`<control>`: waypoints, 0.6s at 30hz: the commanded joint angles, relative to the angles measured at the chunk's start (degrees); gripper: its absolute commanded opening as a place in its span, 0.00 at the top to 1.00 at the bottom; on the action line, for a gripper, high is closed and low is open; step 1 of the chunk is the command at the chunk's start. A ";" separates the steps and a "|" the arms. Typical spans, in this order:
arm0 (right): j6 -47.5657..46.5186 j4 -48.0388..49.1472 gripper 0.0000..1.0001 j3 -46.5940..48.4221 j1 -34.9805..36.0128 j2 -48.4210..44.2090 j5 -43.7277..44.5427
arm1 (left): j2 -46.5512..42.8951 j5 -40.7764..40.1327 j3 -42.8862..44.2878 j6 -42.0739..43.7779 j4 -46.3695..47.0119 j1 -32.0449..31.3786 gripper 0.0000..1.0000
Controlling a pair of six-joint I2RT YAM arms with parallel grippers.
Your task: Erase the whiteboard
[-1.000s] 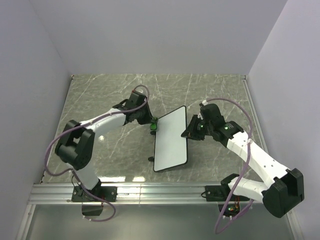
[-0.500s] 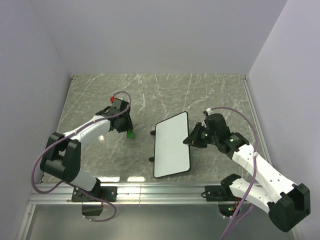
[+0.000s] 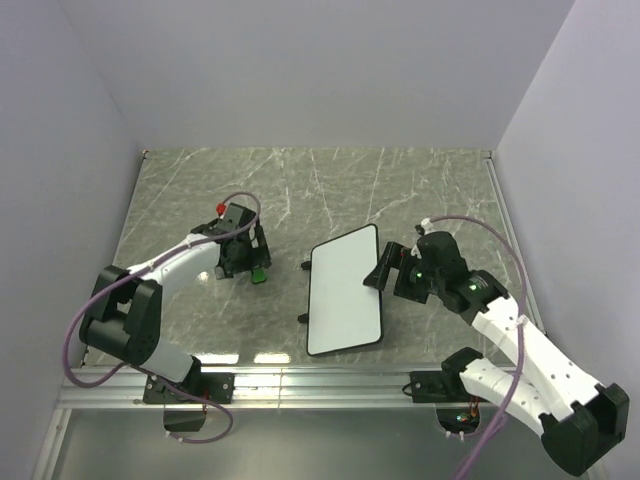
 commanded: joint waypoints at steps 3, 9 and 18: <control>-2.80 -9.24 0.00 7.85 0.25 -7.22 10.44 | -7.13 -2.56 7.68 0.45 -6.75 0.09 0.00; -1.83 -16.80 0.00 16.46 0.25 -16.35 20.55 | -15.30 -0.45 11.47 2.73 -10.44 0.09 0.01; -2.80 -17.24 0.00 18.32 0.25 -25.60 18.10 | -25.24 -2.38 16.56 4.58 -15.63 0.09 0.01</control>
